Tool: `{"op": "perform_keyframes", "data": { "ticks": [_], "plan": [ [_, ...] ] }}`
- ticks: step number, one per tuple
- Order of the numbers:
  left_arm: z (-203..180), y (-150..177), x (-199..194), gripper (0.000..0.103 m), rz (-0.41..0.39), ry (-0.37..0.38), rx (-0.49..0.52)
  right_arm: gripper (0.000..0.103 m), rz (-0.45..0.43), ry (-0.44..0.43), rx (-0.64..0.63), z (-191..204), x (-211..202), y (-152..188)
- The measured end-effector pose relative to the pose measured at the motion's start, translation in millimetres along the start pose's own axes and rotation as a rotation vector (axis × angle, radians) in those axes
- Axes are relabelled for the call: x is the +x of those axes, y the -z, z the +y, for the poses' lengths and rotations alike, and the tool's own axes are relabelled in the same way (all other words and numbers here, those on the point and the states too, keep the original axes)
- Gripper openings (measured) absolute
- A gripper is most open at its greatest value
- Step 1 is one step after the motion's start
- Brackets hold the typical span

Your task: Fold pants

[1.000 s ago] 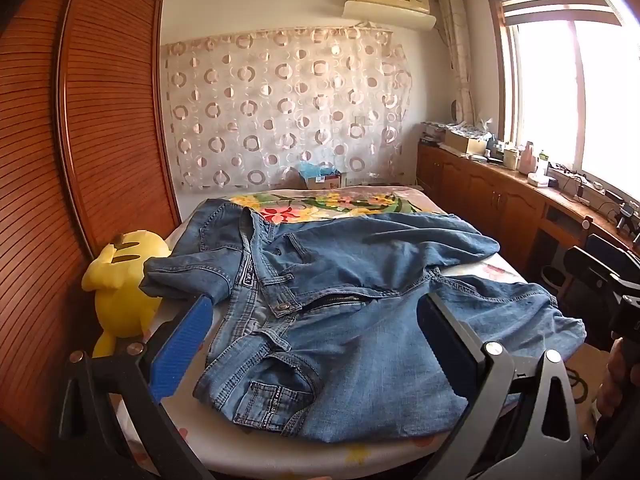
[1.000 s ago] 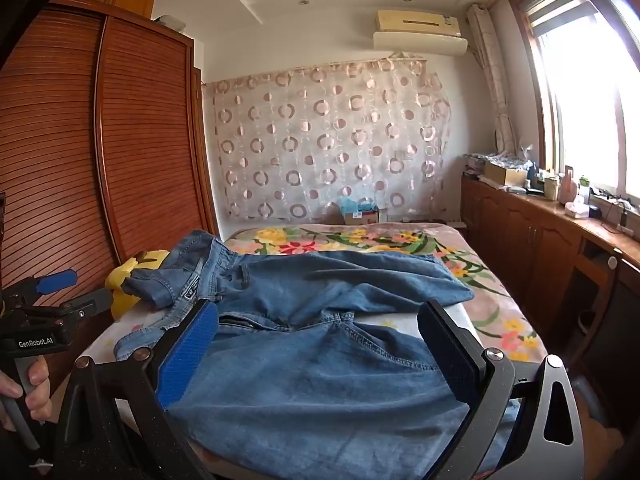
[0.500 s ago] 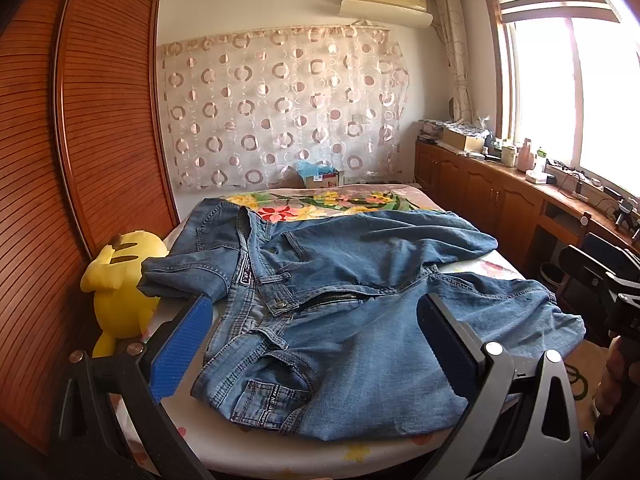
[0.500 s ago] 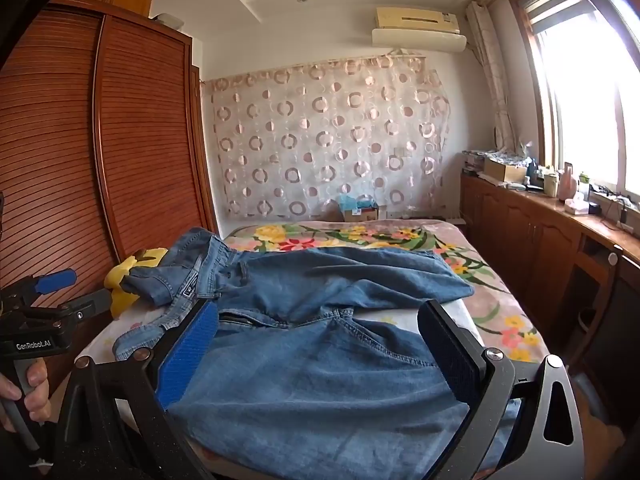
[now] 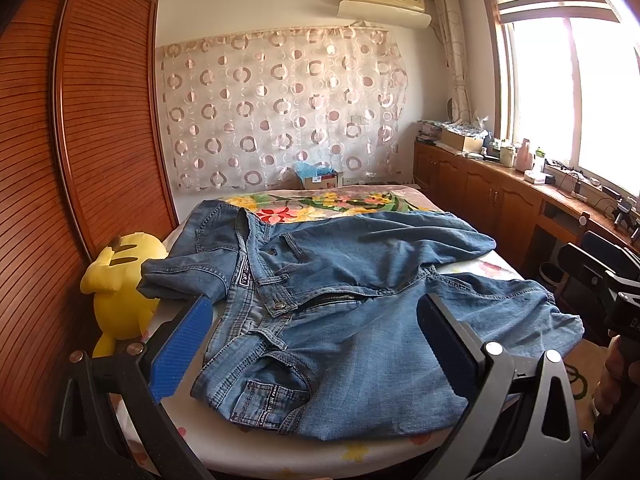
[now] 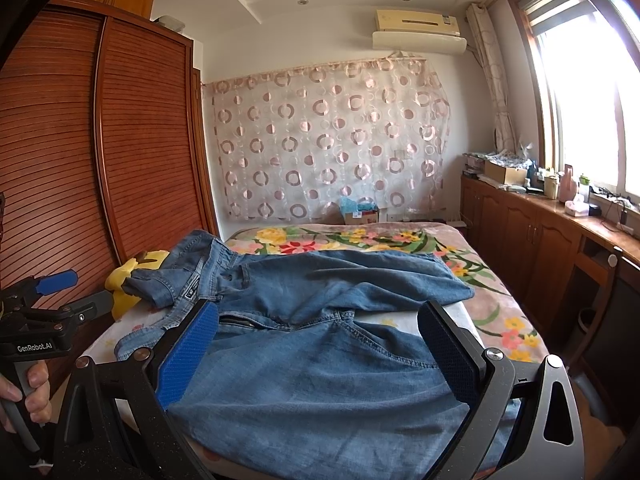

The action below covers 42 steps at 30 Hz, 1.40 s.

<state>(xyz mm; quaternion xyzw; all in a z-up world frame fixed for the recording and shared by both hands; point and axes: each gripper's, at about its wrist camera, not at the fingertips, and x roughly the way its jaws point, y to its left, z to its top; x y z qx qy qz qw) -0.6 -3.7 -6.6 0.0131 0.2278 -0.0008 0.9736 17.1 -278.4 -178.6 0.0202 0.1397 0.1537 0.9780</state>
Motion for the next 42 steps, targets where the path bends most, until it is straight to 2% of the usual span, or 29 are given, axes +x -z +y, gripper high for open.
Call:
{"op": "perform_keyframes", "data": {
  "ticks": [42],
  "plan": [
    [-5.3,0.5,-1.7,0.102,0.001,0.005,0.006,0.1,0.001,-0.005,-0.001,1.2,0.6,-0.2]
  ]
}}
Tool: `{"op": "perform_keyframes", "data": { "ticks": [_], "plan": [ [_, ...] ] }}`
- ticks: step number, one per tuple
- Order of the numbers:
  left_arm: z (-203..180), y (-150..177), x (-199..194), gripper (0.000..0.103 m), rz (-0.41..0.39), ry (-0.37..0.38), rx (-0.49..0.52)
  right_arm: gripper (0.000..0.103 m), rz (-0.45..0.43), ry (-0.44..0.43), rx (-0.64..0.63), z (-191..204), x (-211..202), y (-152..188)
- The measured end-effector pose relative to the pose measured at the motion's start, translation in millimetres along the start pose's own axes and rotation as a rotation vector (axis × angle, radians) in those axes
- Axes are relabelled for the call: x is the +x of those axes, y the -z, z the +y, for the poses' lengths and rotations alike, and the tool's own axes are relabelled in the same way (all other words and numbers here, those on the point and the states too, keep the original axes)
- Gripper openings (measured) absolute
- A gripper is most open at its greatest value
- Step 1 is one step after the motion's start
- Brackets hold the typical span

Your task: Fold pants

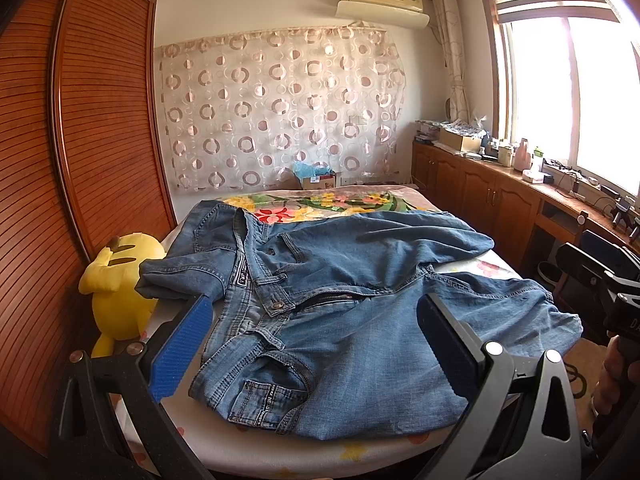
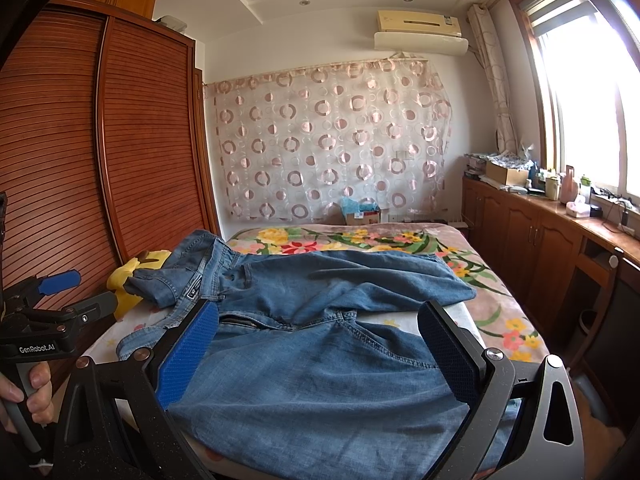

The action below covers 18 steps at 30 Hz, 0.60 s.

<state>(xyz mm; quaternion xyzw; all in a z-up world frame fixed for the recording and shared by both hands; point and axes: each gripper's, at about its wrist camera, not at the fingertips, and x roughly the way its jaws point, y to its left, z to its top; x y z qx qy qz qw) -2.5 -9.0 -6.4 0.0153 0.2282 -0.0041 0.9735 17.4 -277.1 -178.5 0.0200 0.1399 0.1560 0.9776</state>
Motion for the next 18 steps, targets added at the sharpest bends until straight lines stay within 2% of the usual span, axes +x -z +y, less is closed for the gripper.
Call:
{"op": "perform_keyframes", "data": {
  "ticks": [18],
  "plan": [
    [-2.4,2.3,1.2,0.102,0.009,-0.001,0.003,0.1,0.009,-0.002,0.002,-4.1,5.1,0.8]
  ]
}}
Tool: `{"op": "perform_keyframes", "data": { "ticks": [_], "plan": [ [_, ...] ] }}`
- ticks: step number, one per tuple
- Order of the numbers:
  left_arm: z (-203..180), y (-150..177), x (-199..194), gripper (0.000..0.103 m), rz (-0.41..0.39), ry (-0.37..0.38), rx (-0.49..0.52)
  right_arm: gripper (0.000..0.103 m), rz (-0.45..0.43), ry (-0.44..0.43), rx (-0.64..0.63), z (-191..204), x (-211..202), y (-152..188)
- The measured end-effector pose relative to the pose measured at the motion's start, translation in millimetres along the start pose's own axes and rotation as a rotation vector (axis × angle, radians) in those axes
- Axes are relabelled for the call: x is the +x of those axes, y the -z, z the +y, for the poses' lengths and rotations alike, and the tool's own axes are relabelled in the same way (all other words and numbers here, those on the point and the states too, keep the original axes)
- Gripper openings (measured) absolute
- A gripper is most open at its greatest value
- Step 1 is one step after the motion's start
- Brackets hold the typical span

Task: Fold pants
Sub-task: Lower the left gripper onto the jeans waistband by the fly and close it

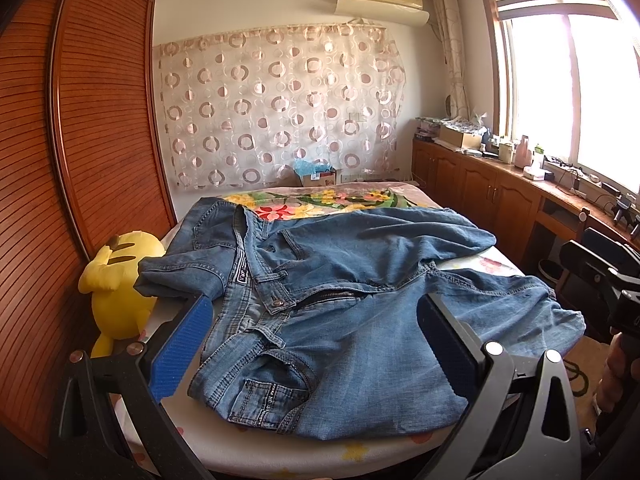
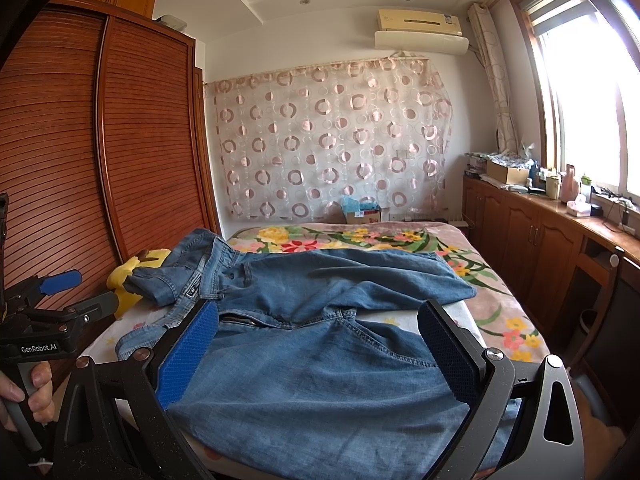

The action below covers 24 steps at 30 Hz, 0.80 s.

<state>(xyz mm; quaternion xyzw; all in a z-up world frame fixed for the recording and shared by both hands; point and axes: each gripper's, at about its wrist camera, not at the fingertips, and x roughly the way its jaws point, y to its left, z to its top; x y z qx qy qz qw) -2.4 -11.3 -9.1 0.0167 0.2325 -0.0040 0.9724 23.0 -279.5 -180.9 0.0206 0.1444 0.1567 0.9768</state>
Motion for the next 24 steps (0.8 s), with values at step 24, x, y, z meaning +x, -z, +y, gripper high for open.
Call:
{"op": "perform_keyframes", "data": {
  "ticks": [24],
  "plan": [
    [61.5,19.2,89.9,0.102,0.143,-0.001,0.016,0.093,0.136,-0.073,-0.059,-14.1,66.2,2.6]
  ]
}}
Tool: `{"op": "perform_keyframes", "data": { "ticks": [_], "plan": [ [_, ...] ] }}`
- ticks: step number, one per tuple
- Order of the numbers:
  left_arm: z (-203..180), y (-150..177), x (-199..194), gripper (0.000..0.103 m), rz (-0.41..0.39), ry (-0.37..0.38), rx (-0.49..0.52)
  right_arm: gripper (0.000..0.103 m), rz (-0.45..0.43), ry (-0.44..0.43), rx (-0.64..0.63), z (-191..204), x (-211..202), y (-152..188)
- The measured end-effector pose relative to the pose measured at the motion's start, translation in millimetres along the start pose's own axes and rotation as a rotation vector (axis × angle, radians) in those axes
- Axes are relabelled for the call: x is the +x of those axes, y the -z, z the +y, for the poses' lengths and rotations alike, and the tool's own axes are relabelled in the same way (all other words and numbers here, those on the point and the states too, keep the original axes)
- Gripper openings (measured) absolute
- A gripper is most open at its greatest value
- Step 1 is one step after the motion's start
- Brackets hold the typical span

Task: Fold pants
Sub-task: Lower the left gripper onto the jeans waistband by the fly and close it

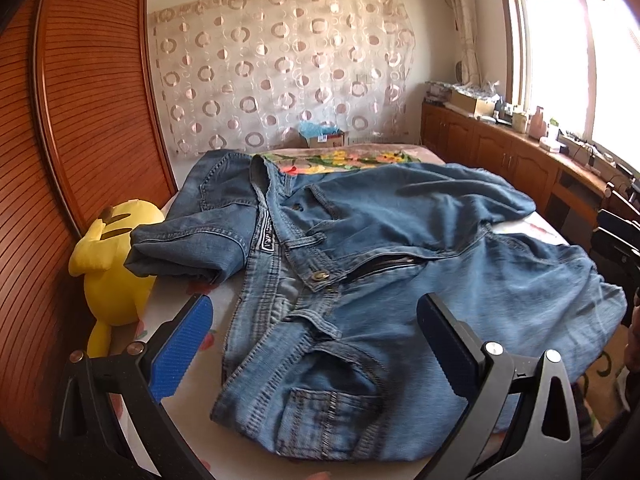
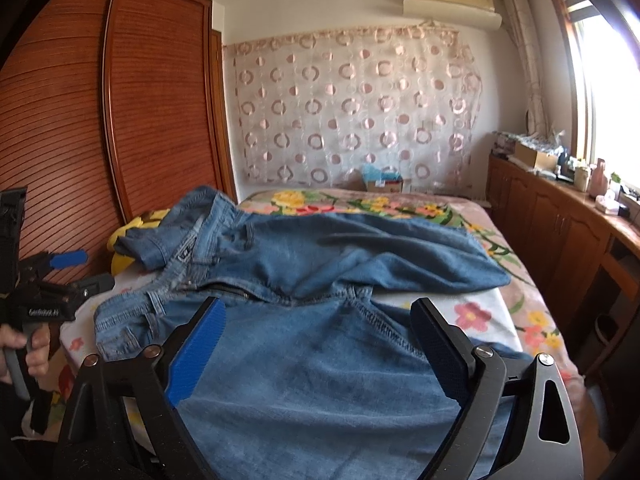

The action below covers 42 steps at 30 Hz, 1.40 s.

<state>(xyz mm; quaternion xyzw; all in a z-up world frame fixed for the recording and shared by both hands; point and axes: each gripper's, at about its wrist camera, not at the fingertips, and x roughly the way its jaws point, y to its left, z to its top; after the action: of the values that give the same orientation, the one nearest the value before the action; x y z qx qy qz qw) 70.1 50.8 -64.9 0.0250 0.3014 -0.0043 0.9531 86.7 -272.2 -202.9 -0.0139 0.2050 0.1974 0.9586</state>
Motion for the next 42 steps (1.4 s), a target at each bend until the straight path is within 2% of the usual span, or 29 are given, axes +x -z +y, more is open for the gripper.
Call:
{"op": "perform_keyframes", "data": {
  "ticks": [5,7,10,15,18,23,29,30,31,32,33,36,42],
  "plan": [
    [12.2,-2.7,28.3,0.1,0.053,0.031,0.007,0.092,0.043,-0.002,0.009,-8.3,1.1,0.0],
    [15.3,-3.3,39.8,0.089,0.08,0.041,0.013,0.092,0.053,-0.002,0.015,-9.2,2.7,0.9],
    [17.2,-3.5,56.9,0.081,0.123,0.064,0.025,0.092,0.065,0.0,0.023,-11.1,2.4,2.6],
    [22.4,-4.7,87.4,0.058,0.199,0.1,0.017,0.092,0.075,-0.002,0.036,-10.0,-4.6,7.0],
    [21.8,-3.7,105.1,0.048,0.248,0.123,0.023,0.092,0.078,-0.004,0.042,-8.8,-8.0,8.6],
    [17.3,6.3,121.0,0.042,0.324,0.17,0.031,0.092,0.08,-0.001,0.043,-8.9,-12.5,10.5],
    [14.9,8.2,121.0,0.042,0.323,0.163,0.035,0.092,0.106,0.009,0.038,-12.5,-7.6,13.3],
    [15.1,7.6,121.6,0.034,0.319,0.166,0.038,0.092,0.112,0.007,0.039,-13.2,-7.6,13.4],
    [15.2,7.0,121.5,0.031,0.315,0.173,0.037,0.092,0.12,0.008,0.04,-14.0,-7.1,13.6],
    [15.6,6.8,119.5,0.021,0.307,0.172,0.035,0.092,0.127,0.005,0.042,-14.8,-7.9,14.6],
    [15.9,6.0,117.1,0.017,0.297,0.179,0.032,0.092,0.134,0.0,0.045,-17.4,-6.1,12.6],
    [16.7,2.5,107.1,0.013,0.26,0.172,0.034,0.092,0.161,-0.01,0.055,-22.0,-2.7,10.9],
    [39.1,-12.1,82.4,0.012,0.169,0.126,-0.022,0.092,0.17,0.001,0.065,-31.2,-13.8,7.6]
  ]
}}
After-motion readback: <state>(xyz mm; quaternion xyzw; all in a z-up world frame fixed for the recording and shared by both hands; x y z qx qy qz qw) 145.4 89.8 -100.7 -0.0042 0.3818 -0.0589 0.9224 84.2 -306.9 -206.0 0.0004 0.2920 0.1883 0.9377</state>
